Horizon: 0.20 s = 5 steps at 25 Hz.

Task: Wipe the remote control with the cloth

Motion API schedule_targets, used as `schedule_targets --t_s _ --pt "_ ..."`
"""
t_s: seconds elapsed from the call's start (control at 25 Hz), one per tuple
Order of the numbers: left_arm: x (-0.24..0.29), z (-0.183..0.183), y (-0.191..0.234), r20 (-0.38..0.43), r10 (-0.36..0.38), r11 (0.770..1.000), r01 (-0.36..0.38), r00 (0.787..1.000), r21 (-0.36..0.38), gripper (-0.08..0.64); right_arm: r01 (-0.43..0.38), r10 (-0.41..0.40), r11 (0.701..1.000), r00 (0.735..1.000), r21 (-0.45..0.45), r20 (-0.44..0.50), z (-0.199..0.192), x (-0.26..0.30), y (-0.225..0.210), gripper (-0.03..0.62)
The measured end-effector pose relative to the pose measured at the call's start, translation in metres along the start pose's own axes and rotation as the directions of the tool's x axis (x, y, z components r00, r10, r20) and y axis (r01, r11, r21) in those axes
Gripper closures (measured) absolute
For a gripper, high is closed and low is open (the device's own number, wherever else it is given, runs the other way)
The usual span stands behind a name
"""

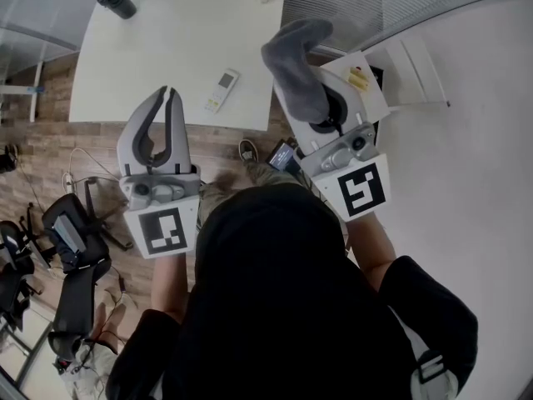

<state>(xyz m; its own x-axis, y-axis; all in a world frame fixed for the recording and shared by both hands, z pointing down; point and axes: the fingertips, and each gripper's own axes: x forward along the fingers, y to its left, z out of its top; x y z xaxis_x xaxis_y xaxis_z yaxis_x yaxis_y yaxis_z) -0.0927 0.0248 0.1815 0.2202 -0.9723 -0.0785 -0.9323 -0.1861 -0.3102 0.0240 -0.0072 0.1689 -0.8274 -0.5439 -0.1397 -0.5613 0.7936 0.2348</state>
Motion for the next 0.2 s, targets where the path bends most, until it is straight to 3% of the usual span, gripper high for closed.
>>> schedule_targets --t_s 0.2 --pt "-0.0024 -0.001 0.0101 -0.036 0.037 0.999 -0.038 0.999 -0.02 0.541 -0.039 0.039 0.999 0.998 0.006 -0.044 -0.0087 0.0008 0.0003 0.543"
